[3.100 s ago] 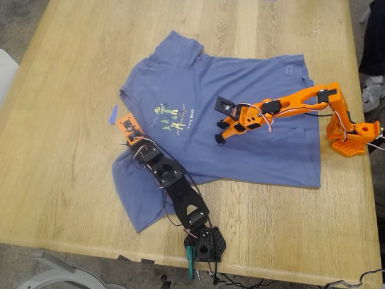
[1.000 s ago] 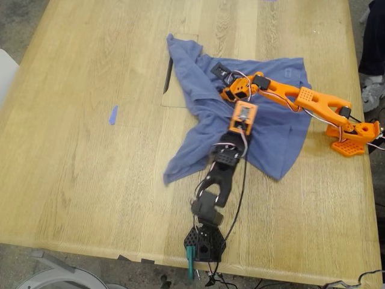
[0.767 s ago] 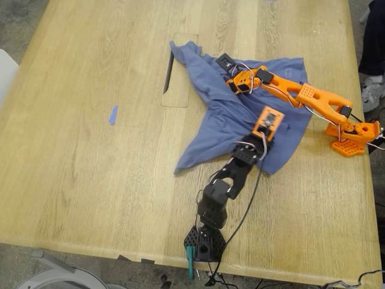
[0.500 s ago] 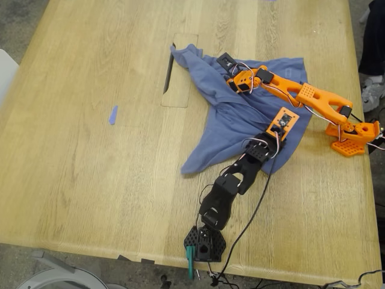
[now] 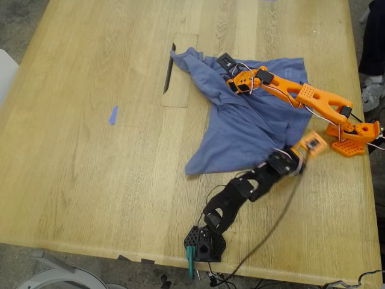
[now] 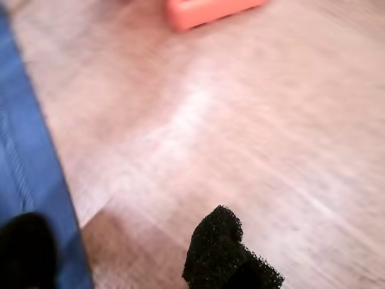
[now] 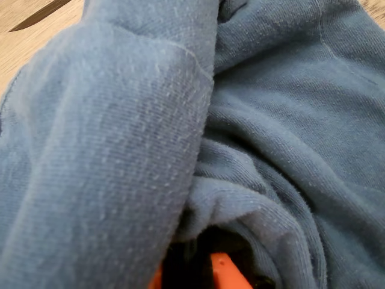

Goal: Fold a T-shirt

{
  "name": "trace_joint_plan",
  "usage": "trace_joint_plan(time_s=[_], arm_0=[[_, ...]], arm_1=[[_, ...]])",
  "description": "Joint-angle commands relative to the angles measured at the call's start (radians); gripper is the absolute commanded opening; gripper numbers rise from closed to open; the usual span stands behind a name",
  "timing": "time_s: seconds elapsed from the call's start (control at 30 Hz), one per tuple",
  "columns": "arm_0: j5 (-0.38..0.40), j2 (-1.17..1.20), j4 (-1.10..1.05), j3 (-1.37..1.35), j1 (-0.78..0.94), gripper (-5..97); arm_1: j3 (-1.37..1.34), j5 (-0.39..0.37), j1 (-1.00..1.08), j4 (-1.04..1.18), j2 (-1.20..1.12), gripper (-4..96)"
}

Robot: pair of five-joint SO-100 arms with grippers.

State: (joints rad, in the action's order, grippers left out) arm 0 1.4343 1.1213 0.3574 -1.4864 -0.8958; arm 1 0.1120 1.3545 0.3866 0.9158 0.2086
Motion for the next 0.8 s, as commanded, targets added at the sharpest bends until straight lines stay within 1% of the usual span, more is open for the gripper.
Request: trace_joint_plan(time_s=[0.0,0.07,0.17,0.33,0.57,0.7,0.77], arm_0=[[-0.025,0.041,0.005,0.095,0.02,51],[-0.034,0.038,0.0,0.094,0.041,57],[-0.057,0.04,0.0,0.107,0.078,62],[-0.054,-0.006,0.002,0.137,0.106,66],[-0.028,-0.233,-0.011,0.33,0.107,62],[-0.021,-0.336,-0.011,0.365,0.133,57],[-0.005,-0.364,0.003,0.387,0.152,52]], arm_1=[[0.015,0.003,0.014,0.005,0.046,0.2],[0.015,0.003,0.014,0.008,0.048,0.2],[0.015,0.003,0.012,0.008,0.049,0.2],[0.015,0.003,0.011,0.012,0.044,0.2],[0.015,0.003,0.003,0.003,0.038,0.2],[0.015,0.003,-0.009,-0.008,0.04,0.2],[0.015,0.002,-0.018,-0.009,0.041,0.2]])
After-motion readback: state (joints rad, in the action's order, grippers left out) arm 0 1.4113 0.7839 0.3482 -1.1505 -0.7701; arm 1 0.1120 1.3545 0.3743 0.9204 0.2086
